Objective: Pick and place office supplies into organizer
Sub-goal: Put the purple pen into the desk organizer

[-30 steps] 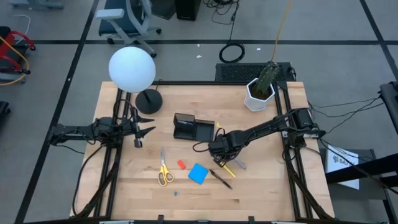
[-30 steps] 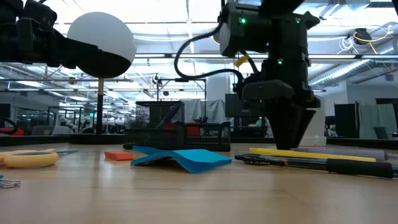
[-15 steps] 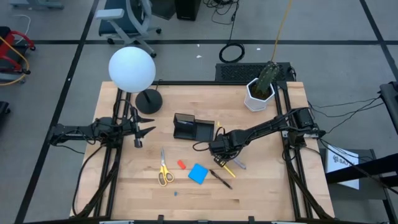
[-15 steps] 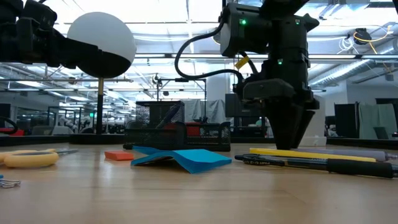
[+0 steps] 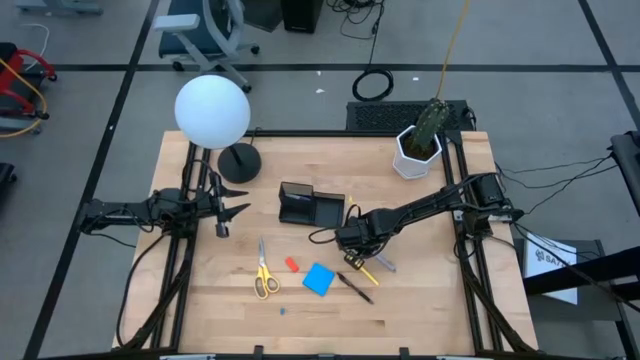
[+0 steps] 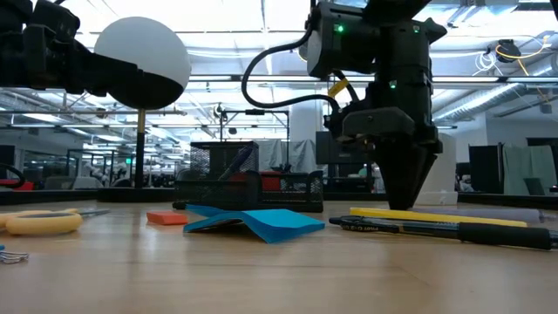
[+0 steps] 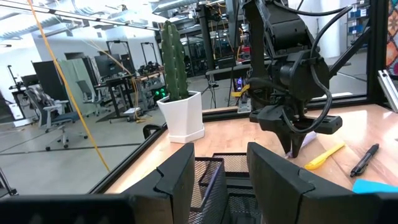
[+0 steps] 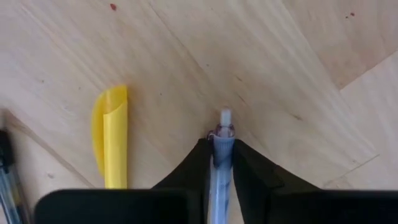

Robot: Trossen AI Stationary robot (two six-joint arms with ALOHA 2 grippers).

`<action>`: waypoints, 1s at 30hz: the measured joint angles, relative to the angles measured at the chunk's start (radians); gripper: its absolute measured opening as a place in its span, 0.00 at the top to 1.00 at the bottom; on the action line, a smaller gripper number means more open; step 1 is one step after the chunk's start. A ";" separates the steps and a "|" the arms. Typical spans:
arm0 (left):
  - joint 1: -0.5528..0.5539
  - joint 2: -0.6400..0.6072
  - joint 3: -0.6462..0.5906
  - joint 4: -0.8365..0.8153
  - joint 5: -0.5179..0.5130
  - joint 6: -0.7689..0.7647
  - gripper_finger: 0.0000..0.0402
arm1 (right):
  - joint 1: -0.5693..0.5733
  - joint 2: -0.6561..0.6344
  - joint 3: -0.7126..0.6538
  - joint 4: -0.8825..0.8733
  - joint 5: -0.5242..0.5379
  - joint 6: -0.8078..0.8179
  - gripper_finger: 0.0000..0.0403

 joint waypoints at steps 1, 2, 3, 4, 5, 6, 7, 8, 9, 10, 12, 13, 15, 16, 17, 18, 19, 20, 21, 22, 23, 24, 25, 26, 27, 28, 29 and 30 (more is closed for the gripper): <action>0.000 0.000 0.000 0.000 0.000 0.000 0.62 | 0.000 0.000 0.000 0.000 0.000 -0.004 0.90; 0.000 0.000 0.000 0.000 0.000 0.000 0.62 | 0.000 0.000 0.000 0.000 0.000 -0.005 0.91; 0.000 0.000 0.000 0.000 0.000 -0.001 0.62 | 0.000 0.000 0.000 -0.002 0.000 -0.005 0.92; 0.000 0.000 0.000 0.000 0.000 -0.001 0.62 | 0.000 0.000 0.000 -0.002 0.000 -0.006 0.92; 0.000 0.000 0.000 0.000 0.000 0.000 0.62 | 0.000 0.000 0.000 -0.002 0.000 -0.008 0.92; 0.000 0.000 0.000 0.000 0.000 0.000 0.62 | 0.000 0.000 0.000 -0.002 0.000 -0.009 0.92; 0.000 0.000 0.000 0.000 0.000 0.000 0.62 | 0.000 0.000 0.000 -0.002 0.000 -0.009 0.92; 0.000 0.000 0.000 0.000 0.000 -0.001 0.62 | 0.000 0.000 0.000 -0.001 0.000 -0.009 0.92; 0.000 0.000 0.000 0.000 0.000 -0.001 0.62 | 0.000 -0.003 0.000 -0.001 0.000 -0.009 0.91; 0.000 0.000 0.000 0.000 0.000 -0.001 0.62 | 0.000 -0.006 0.000 0.001 0.000 -0.009 0.91; 0.000 0.000 0.000 0.000 0.000 0.000 0.62 | 0.000 -0.019 0.000 0.007 0.000 -0.009 0.92; 0.000 0.000 0.000 0.000 0.000 -0.001 0.62 | -0.001 -0.030 0.000 0.009 0.000 -0.010 0.92; 0.000 0.000 0.000 0.000 0.000 -0.001 0.62 | -0.002 -0.053 0.000 0.020 0.002 -0.012 0.93; 0.000 0.000 0.000 0.000 0.000 0.001 0.62 | -0.002 -0.064 -0.003 0.020 0.003 -0.013 0.93; 0.000 0.000 0.000 0.000 0.000 0.000 0.62 | -0.002 -0.073 -0.004 0.020 0.003 -0.013 0.93; 0.000 0.000 0.000 0.000 0.000 0.000 0.62 | -0.004 -0.080 -0.006 0.023 0.003 -0.017 0.93; 0.000 0.000 0.000 0.000 0.000 -0.001 0.62 | -0.005 -0.090 -0.006 0.023 0.001 -0.022 0.93; 0.000 0.000 0.000 0.000 0.000 -0.001 0.62 | -0.008 -0.099 -0.006 0.029 0.002 -0.024 0.93; 0.000 0.000 0.000 0.000 0.000 0.000 0.62 | -0.012 -0.110 -0.006 0.034 0.004 -0.027 0.94; 0.000 0.000 0.000 0.000 0.000 0.000 0.62 | -0.014 -0.118 -0.004 0.038 0.004 -0.028 0.94; 0.000 0.000 0.000 0.000 0.000 0.000 0.62 | -0.018 -0.123 -0.004 0.041 0.004 -0.029 0.94; 0.000 0.000 0.000 0.000 0.000 -0.001 0.62 | -0.021 -0.125 -0.004 0.043 0.004 -0.032 0.94; 0.000 0.000 0.000 0.000 0.000 -0.001 0.62 | -0.024 -0.126 -0.004 0.045 0.004 -0.035 0.94; 0.000 0.000 0.000 0.000 0.000 0.000 0.62 | -0.027 -0.129 -0.004 0.047 0.003 -0.039 0.94; 0.000 0.000 0.000 0.000 0.000 0.000 0.62 | -0.030 -0.132 -0.004 0.053 0.003 -0.044 0.94; 0.000 0.000 0.000 0.000 0.000 0.000 0.62 | -0.033 -0.133 -0.004 0.059 0.003 -0.052 0.94; 0.000 0.000 0.000 0.000 0.000 -0.001 0.62 | -0.035 -0.134 -0.003 0.064 0.003 -0.057 0.94; 0.000 0.000 0.000 0.000 0.000 -0.001 0.62 | -0.039 -0.133 -0.003 0.067 0.003 -0.061 0.94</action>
